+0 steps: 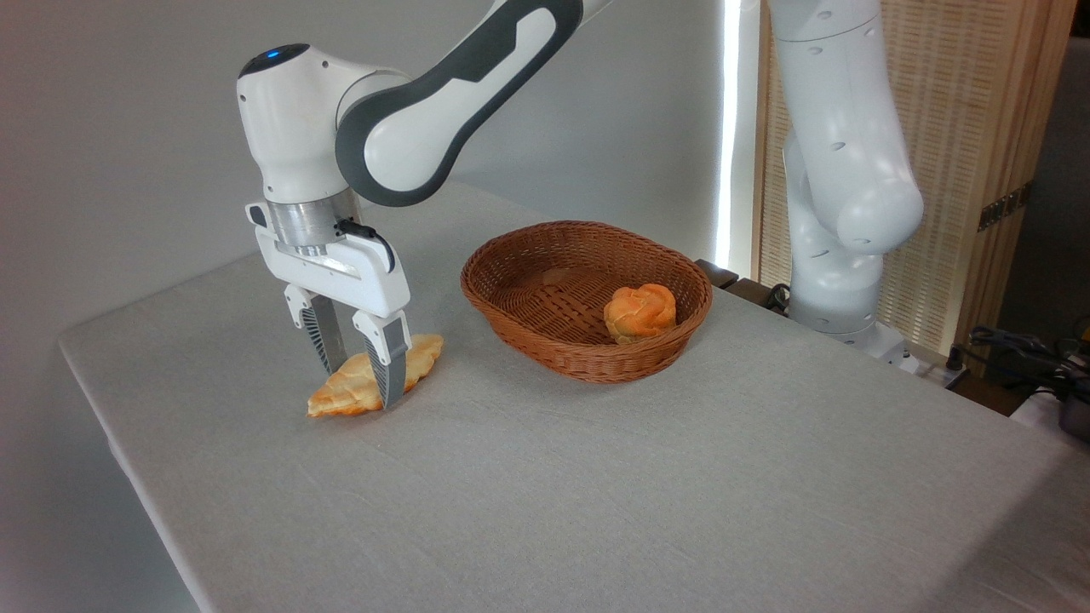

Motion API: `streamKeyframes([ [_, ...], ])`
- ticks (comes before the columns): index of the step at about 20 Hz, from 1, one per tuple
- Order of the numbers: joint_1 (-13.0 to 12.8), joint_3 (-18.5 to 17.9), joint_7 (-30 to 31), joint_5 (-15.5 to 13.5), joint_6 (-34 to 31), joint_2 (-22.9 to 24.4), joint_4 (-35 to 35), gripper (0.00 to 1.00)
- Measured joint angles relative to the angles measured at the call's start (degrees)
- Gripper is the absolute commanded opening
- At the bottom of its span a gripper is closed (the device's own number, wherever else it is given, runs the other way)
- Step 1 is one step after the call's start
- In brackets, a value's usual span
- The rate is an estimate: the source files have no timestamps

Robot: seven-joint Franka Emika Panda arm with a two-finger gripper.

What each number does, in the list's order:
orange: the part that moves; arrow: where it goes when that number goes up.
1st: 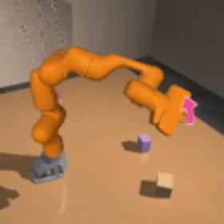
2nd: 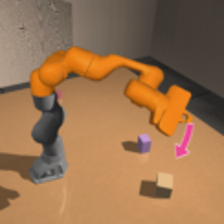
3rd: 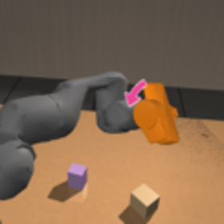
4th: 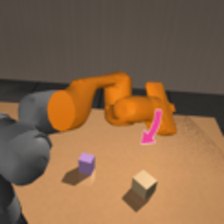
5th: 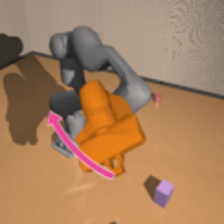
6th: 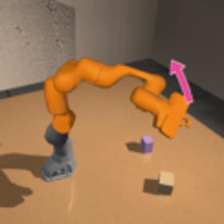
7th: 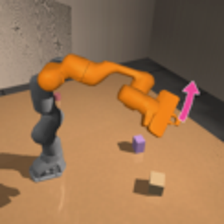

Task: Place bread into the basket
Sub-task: 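Close the gripper fingers on the bread's middle, then lift the bread and carry it over the wicker basket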

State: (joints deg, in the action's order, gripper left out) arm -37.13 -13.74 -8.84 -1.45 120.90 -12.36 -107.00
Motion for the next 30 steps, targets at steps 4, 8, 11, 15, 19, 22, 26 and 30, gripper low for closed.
streamKeyframes([
  [4,-0.09,0.10,-0.13,0.01,-0.11,-0.48,-0.01,0.45],
  [8,-0.07,0.10,-2.19,0.02,-0.14,-0.47,-0.01,0.45],
  [11,-0.07,0.10,-2.26,0.02,-0.20,-0.47,-0.01,0.46],
  [15,0.02,0.00,-2.26,0.02,-0.34,-0.31,0.00,0.46],
  [19,0.15,-0.28,-2.26,0.02,-0.35,0.95,0.18,0.48],
  [22,0.29,-0.35,-2.26,0.02,-0.80,3.89,0.39,0.48],
  [26,0.33,-0.38,-2.26,0.02,-4.56,9.45,0.59,0.49],
  [30,0.40,-0.40,-2.26,0.02,-13.32,14.09,0.56,0.57],
])
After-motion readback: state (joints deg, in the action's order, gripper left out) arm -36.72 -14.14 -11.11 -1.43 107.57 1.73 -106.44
